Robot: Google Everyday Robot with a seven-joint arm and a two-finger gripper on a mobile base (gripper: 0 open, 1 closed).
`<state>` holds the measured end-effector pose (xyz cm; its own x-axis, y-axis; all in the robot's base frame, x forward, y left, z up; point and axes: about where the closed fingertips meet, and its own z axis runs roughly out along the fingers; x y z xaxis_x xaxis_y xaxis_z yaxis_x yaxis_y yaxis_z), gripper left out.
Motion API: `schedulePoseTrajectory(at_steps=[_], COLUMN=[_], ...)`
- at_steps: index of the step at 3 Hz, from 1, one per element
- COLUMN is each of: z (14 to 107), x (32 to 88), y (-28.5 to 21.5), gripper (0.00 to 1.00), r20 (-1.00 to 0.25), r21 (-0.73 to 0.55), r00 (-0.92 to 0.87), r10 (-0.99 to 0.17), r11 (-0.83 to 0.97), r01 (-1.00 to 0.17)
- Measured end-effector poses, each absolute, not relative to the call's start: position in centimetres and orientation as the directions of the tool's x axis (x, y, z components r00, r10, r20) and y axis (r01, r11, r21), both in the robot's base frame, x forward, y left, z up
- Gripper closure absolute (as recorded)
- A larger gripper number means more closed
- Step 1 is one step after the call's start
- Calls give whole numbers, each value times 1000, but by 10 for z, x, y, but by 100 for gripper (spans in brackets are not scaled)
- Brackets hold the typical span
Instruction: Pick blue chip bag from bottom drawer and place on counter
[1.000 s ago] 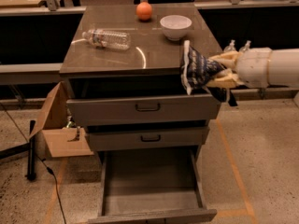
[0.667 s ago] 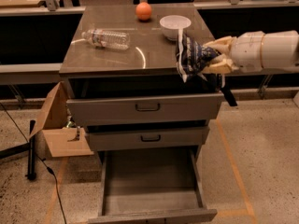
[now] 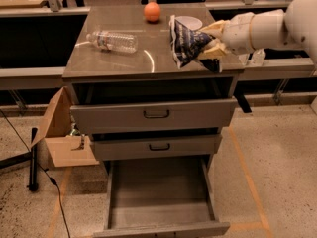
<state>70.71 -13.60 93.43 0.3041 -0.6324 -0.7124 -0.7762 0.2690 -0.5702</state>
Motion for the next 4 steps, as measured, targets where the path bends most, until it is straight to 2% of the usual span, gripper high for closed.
schedulePoseTrajectory(at_steps=[1, 4], z=[934, 922], x=[749, 794], y=[-108, -78], gripper=[98, 30], r20=[-695, -687], r21=[-589, -591], r00=[323, 306], r10=[-643, -660], r11=[251, 261], r01=[-768, -763])
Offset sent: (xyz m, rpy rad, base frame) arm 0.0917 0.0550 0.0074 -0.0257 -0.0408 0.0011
